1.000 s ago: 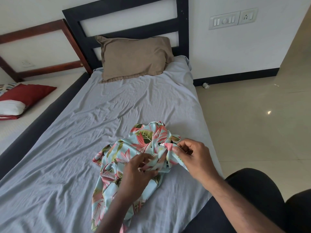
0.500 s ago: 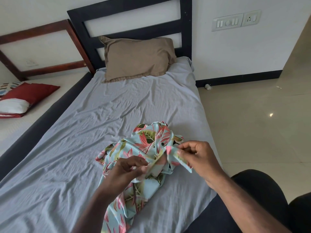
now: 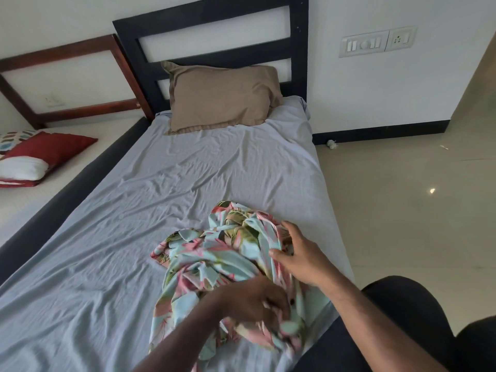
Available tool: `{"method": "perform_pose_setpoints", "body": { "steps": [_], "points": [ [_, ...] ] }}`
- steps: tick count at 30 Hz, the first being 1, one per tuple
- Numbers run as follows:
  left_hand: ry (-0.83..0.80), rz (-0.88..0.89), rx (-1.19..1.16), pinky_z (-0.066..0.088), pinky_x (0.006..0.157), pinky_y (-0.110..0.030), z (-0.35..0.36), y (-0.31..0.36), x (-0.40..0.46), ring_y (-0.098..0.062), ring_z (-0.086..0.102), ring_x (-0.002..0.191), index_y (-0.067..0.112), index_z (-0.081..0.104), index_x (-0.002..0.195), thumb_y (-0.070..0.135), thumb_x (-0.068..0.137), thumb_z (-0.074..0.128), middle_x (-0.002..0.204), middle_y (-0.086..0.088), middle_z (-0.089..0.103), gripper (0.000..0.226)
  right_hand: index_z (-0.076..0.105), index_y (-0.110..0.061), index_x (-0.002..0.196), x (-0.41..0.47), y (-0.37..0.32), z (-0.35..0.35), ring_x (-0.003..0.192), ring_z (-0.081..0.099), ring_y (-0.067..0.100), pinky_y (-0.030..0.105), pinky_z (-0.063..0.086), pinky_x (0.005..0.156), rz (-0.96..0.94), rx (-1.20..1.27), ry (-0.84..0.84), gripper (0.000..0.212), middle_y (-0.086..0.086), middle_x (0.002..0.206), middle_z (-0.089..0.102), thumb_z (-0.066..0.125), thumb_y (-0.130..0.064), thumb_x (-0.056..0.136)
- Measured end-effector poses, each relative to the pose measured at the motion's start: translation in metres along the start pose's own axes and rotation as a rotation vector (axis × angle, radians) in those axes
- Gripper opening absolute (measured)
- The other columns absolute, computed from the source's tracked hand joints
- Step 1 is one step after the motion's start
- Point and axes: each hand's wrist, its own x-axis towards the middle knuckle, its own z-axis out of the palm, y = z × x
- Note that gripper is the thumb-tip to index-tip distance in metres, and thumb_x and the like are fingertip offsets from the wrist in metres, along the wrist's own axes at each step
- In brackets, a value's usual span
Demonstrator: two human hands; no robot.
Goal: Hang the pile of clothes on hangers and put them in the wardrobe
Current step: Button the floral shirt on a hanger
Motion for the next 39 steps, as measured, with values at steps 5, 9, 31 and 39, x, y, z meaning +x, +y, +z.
{"method": "perform_pose_setpoints", "body": {
  "steps": [5, 9, 31, 39],
  "points": [
    [0.432, -0.014, -0.484, 0.048, 0.050, -0.021, -0.026, 0.005, -0.010, -0.010, 0.066, 0.063, 0.006, 0.071, 0.094, 0.005, 0.094, 0.066, 0.084, -0.010, 0.073, 0.005, 0.072, -0.024, 0.106, -0.009, -0.001, 0.002, 0.098, 0.069, 0.028, 0.029, 0.050, 0.074, 0.068, -0.348, -0.199, 0.026, 0.005, 0.105, 0.072, 0.063, -0.018, 0.082],
    [0.906, -0.231, -0.039, 0.055, 0.072, -0.029, -0.055, -0.031, 0.001, -0.011, 0.065, 0.085, 0.021, 0.064, 0.108, 0.033, 0.088, 0.074, 0.099, 0.005, 0.065, 0.025, 0.070, -0.031, 0.114, -0.022, -0.009, -0.001, 0.107, 0.056, 0.023, 0.044, 0.040, 0.094, 0.089, -0.497, -0.348, 0.041, -0.003, 0.118, 0.062, 0.056, -0.007, 0.083],
    [0.568, -0.397, 0.249, 0.032, 0.112, -0.053, -0.062, -0.052, -0.007, -0.027, 0.031, 0.137, 0.040, 0.048, 0.142, 0.034, 0.082, 0.068, 0.150, 0.000, 0.036, 0.064, 0.061, -0.043, 0.103, -0.016, 0.005, -0.004, 0.086, 0.060, 0.011, 0.036, 0.056, 0.076, 0.013, -0.202, 0.058, 0.025, -0.009, 0.105, 0.054, 0.067, -0.028, 0.083],
    [0.367, -0.241, 0.231, 0.041, 0.092, -0.016, -0.104, -0.001, -0.013, -0.013, 0.053, 0.119, 0.019, 0.064, 0.129, 0.022, 0.083, 0.081, 0.127, 0.003, 0.056, 0.049, 0.048, -0.046, 0.127, -0.022, -0.018, -0.010, 0.120, 0.051, 0.000, 0.038, 0.035, 0.099, -0.248, 0.053, 0.105, 0.056, -0.025, 0.125, 0.054, 0.079, -0.045, 0.080]
  ]
}}
